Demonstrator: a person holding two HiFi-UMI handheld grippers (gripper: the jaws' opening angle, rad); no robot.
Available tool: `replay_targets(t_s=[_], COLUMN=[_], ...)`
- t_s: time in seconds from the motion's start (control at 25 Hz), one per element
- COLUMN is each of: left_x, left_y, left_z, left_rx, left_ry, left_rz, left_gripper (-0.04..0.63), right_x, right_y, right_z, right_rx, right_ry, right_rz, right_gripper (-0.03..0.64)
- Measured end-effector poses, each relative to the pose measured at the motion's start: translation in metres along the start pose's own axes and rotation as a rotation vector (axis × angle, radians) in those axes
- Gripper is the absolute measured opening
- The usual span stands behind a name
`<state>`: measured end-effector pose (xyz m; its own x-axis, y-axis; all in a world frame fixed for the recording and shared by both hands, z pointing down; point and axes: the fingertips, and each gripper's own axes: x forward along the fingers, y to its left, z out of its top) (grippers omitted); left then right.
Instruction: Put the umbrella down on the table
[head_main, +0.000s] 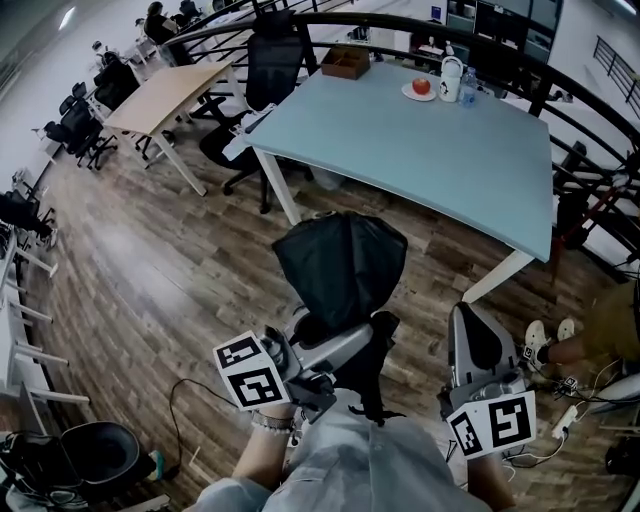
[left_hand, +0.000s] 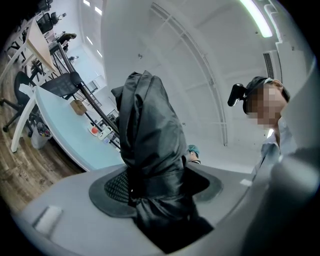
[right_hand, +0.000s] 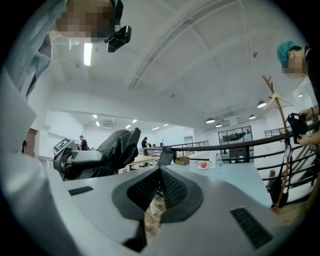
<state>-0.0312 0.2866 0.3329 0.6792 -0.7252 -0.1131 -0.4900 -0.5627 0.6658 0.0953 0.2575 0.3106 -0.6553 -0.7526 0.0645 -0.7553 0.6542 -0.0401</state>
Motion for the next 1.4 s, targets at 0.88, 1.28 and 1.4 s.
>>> replay_targets(t_s=[0.88,1.28,1.4], left_x=[0.034,0.032,0.029], left_y=[0.114,0.141,0.144], left_z=[0.119,0.13,0.132], left_rx=[-0.012,-0.027,-0.029], left_ry=[0.016,0.032,0.029], left_rz=[-0.098,-0.119,-0.118], left_gripper=[0.287,0.287,0.287], right_x=[0.154,0.179,0.182], right_y=[-0.007,-0.01,-0.01], right_z=[0.028,0.025,0.023], right_rx=[-0.024,-0.032,-0.025], right_ry=[-0.024,-0.025,-0.02], right_rz=[-0.076,-0.123,-0.128], right_gripper=[-0.002,-0.002,-0.002])
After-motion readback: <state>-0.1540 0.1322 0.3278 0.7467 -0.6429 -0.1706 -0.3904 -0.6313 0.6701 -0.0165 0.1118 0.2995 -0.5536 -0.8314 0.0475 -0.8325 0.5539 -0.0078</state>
